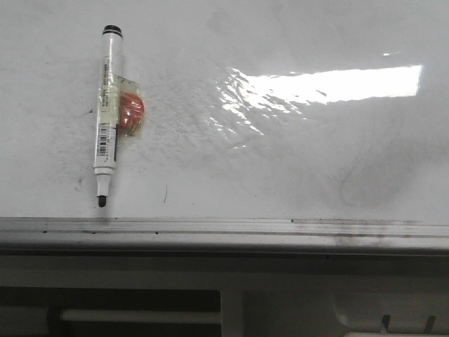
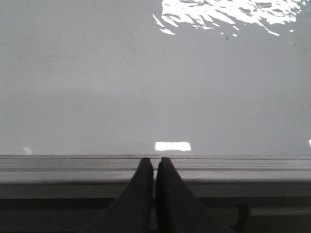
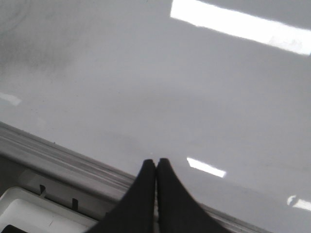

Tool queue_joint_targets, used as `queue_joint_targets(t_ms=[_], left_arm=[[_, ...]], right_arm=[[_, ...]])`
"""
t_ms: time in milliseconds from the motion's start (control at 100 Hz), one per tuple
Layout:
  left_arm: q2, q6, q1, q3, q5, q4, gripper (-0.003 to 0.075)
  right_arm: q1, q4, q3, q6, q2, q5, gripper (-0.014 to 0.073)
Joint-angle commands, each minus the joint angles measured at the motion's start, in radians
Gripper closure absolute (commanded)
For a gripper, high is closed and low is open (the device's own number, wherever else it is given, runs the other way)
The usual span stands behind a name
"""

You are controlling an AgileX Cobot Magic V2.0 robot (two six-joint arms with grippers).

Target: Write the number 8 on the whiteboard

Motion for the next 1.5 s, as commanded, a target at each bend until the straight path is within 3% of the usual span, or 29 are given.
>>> queue_joint_targets(t_ms=[0,140,240,310,340,430,510,600,740,870,1000,1110,1210,1280,1400,1490], left_arm=[[-0.029,-0.012,-0.001,0.039,-0.051,-0.002,0.0741],[-0.029,-0.012,-0.001,0.039,-0.051,0.004,0.0741],[-0.029,-0.012,-0.001,0.039,-0.085,-0.019,0.0741],[-0.029,-0.023,-0.001,0.039,-0.150,-0.232,0.0741],[-0.029,-0.026,-0.001,0.039,-0.170,-0.399,0.0741],[-0.029,-0.026,-0.001,0.039,-0.214,-0.745,0.0741],[-0.029,-0.026,-0.001,0.039,-0.256,-0.909,0.0741],[-0.029,-0.026,-0.001,0.037,-0.268,-1.010,0.0741],[-0.024,0.042,-0.003,-0.012,-0.190,-0.967,0.0741],[0.061,0.162,-0.003,-0.128,-0.013,-0.855,0.0741],[0.225,0.292,-0.003,-0.267,0.092,-0.761,0.0737],[0.388,0.450,-0.003,-0.369,0.165,-0.769,0.0632],[0.540,0.576,-0.011,-0.446,0.217,-0.822,0.0402],[0.616,0.620,-0.043,-0.481,0.219,-0.887,0.0309],[0.724,0.759,-0.124,-0.499,0.219,-1.012,0.0340],[0.801,0.807,-0.196,-0.499,0.195,-1.084,0.0368]], right_arm=[[-0.008,-0.014,0.011,-0.002,-0.022,-0.060,0.0657],[-0.008,-0.030,0.011,-0.002,-0.022,-0.171,0.0657],[-0.008,-0.022,0.011,-0.002,-0.022,-0.333,0.0657],[-0.008,0.030,0.011,-0.002,-0.022,-0.442,0.0657],[-0.008,0.067,0.011,-0.002,-0.022,-0.474,0.0657],[-0.008,0.243,0.008,-0.002,-0.022,-0.503,0.0657],[-0.008,0.431,-0.002,-0.002,-0.022,-0.475,0.0657],[-0.008,0.503,-0.013,-0.002,-0.020,-0.466,0.0657],[-0.008,0.529,-0.138,-0.013,-0.001,-0.267,0.0655],[-0.008,0.376,-0.306,-0.017,0.116,0.011,0.0651],[-0.008,0.234,-0.449,-0.017,0.282,0.201,0.0633],[-0.008,0.216,-0.551,-0.017,0.395,0.293,0.0624],[-0.008,0.234,-0.611,-0.017,0.465,0.301,0.0516],[-0.002,0.257,-0.643,-0.017,0.491,0.301,0.0358],[0.019,0.290,-0.663,-0.017,0.503,0.284,0.0134],[0.037,0.293,-0.663,-0.017,0.503,0.279,0.0118]])
